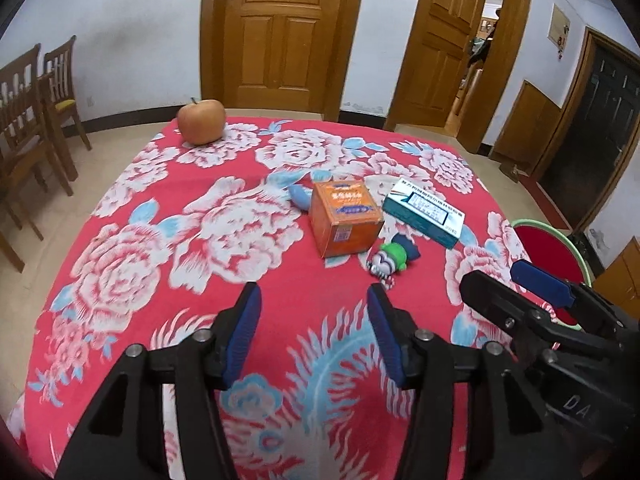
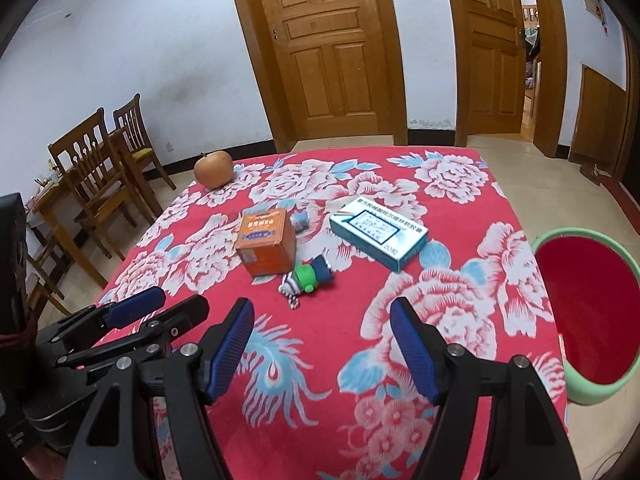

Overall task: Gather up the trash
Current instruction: 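Grasp the orange box with the left tool while the right tool grasps the blue-white medicine box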

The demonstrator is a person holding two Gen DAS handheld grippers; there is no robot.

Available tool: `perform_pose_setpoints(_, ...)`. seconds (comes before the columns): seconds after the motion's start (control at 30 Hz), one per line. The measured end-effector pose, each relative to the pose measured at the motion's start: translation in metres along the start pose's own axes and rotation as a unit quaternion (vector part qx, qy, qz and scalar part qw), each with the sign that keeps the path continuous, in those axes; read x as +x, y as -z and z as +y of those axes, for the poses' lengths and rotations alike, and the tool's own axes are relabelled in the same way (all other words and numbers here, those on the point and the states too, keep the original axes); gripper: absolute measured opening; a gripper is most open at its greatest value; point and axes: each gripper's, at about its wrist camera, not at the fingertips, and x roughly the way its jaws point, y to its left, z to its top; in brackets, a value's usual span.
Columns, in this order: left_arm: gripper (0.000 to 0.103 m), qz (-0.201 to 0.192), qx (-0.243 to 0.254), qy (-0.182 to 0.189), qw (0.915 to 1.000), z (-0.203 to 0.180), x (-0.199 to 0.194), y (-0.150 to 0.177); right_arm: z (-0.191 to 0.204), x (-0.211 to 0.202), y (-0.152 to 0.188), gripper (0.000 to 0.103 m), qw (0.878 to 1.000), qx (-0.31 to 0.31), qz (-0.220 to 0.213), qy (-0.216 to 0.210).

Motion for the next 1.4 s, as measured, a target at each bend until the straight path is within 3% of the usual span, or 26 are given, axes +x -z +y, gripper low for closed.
perform_pose_setpoints(0.13, 0.079, 0.002, -0.004, 0.024, 0.9997, 0.000, 0.014, -0.018, -0.022, 0.006, -0.013, 0.094, 0.999, 0.031, -0.009, 0.013)
perform_pose_setpoints(0.4, 0.079, 0.025, 0.006, 0.032, 0.9992, -0.012, 0.052, -0.054, -0.058, 0.040, -0.035, 0.101, 0.997, 0.056, 0.016, 0.045)
perform_pose_setpoints(0.57, 0.079, 0.056, 0.004, 0.033, 0.9979, -0.011, 0.079, -0.068, -0.073, 0.074, -0.044, 0.103, 0.996, 0.057, 0.061, 0.012)
perform_pose_setpoints(0.8, 0.063, 0.073, 0.025, 0.022, 0.9968, -0.012, 0.102, -0.072, -0.071, 0.109, -0.053, 0.103, 0.996, 0.009, 0.093, 0.011)
perform_pose_setpoints(0.9, 0.045, 0.081, 0.034, 0.013, 0.9961, -0.011, 0.109, -0.069, -0.067, 0.120, -0.054, 0.103, 0.995, -0.019, 0.095, 0.028)
perform_pose_setpoints(0.97, 0.045, 0.072, 0.047, 0.009, 0.9963, -0.013, 0.108, -0.066, -0.064, 0.124, -0.053, 0.103, 0.995, -0.034, 0.090, 0.040)
perform_pose_setpoints(1.0, 0.045, 0.070, 0.053, 0.008, 0.9961, -0.014, 0.107, -0.065, -0.062, 0.124, -0.052, 0.102, 0.995, -0.040, 0.086, 0.039)
perform_pose_setpoints(1.03, 0.045, 0.068, 0.061, 0.007, 0.9958, -0.016, 0.106, -0.064, -0.060, 0.124, -0.052, 0.094, 0.995, -0.046, 0.083, 0.042)
perform_pose_setpoints(1.07, 0.045, 0.067, 0.067, 0.005, 0.9955, -0.017, 0.106, -0.062, -0.058, 0.123, -0.052, 0.072, 0.994, -0.052, 0.081, 0.046)
perform_pose_setpoints(1.4, 0.045, 0.061, 0.077, 0.009, 0.9951, -0.022, 0.094, -0.059, -0.047, 0.108, -0.052, 0.072, 0.995, -0.043, 0.071, 0.051)
